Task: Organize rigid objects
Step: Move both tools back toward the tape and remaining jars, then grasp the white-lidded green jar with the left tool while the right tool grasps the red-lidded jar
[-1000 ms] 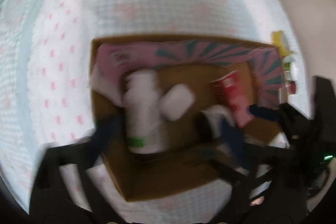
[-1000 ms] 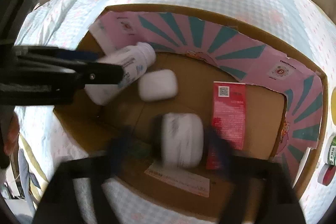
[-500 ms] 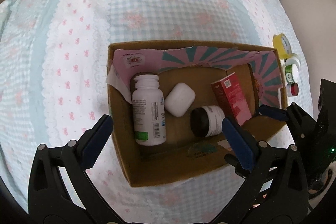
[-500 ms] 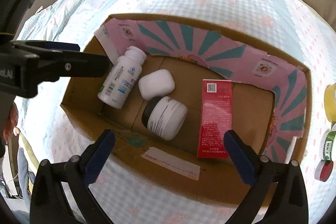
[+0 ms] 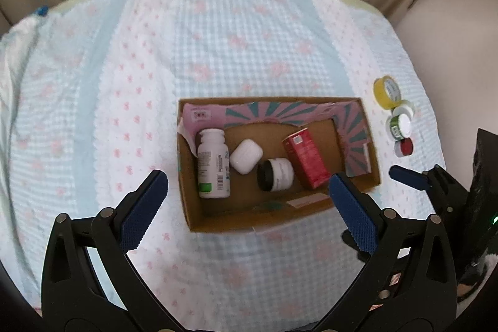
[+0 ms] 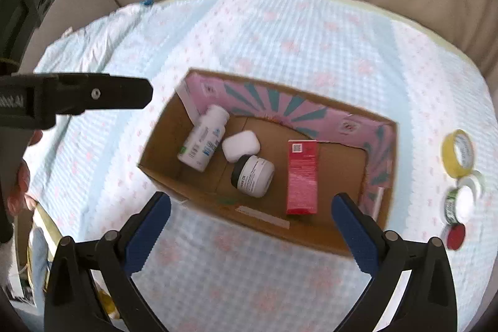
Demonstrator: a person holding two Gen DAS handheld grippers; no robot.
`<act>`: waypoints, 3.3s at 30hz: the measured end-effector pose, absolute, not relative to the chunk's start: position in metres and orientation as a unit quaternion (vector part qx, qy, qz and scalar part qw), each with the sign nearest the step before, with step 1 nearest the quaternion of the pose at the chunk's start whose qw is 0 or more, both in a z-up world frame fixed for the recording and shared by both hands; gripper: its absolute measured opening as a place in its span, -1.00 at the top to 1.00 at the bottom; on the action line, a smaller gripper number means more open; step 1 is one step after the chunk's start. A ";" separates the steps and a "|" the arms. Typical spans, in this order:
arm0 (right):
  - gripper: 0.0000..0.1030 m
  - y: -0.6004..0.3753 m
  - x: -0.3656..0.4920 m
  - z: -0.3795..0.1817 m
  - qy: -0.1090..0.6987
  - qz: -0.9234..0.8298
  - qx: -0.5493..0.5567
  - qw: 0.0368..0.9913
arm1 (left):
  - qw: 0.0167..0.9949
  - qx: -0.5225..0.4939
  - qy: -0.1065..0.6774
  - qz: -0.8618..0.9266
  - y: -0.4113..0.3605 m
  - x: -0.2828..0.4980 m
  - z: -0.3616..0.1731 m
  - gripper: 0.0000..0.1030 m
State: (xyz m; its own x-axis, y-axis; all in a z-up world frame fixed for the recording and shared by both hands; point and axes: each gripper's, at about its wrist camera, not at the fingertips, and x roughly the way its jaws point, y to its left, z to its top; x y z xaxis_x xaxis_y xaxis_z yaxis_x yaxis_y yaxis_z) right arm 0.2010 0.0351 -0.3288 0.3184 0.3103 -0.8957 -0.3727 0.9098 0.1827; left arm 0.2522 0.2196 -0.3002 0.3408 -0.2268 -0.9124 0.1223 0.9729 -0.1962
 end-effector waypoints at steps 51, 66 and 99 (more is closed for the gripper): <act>-1.00 -0.384 0.188 -0.352 0.507 0.152 -0.048 0.847 | 0.789 -0.028 0.591 -0.167 -0.214 0.275 -0.343 -1.00; -0.67 -0.333 0.210 -0.469 0.546 0.151 -0.085 0.820 | 0.688 0.090 0.681 -0.233 -0.288 0.352 -0.475 -0.98; 0.03 -0.331 0.227 -0.482 0.532 0.159 -0.080 0.828 | 0.692 0.081 0.674 -0.246 -0.300 0.356 -0.489 -0.43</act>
State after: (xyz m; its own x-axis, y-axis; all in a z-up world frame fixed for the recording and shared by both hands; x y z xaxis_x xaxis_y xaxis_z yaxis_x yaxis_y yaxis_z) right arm 0.2275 -0.3310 -0.4825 0.3828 0.1781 -0.9065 -0.3477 0.9369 0.0372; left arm 0.3562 -0.3001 -0.4888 -0.0298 -0.2310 -0.9725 0.4499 0.8657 -0.2194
